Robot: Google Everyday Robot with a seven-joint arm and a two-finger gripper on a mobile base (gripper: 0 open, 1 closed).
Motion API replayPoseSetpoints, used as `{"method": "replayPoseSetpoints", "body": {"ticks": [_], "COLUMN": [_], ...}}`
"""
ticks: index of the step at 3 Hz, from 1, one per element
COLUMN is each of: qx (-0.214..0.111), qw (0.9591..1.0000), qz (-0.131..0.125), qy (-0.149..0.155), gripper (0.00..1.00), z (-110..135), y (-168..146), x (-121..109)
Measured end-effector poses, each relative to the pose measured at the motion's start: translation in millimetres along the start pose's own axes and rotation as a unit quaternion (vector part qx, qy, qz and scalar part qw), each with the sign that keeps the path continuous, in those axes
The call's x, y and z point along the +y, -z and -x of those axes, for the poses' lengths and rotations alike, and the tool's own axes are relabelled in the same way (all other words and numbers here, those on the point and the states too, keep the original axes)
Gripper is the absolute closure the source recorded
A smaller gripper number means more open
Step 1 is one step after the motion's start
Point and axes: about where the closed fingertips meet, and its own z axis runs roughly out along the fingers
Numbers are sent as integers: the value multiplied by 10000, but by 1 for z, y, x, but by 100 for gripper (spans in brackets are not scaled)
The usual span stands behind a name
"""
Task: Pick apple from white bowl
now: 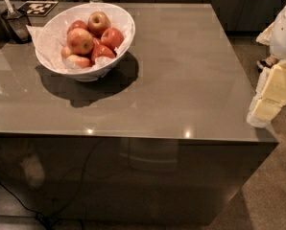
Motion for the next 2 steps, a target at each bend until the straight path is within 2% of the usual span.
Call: {"method": "replayPoseSetpoints", "body": {"ticks": [1, 2], "qx": [-3, 62], "qw": [10000, 10000], "qz": [-16, 35], "qy": [-4, -37], "gripper": [0, 0], "z": [1, 35], "y": [1, 5], "x": [-1, -11]}}
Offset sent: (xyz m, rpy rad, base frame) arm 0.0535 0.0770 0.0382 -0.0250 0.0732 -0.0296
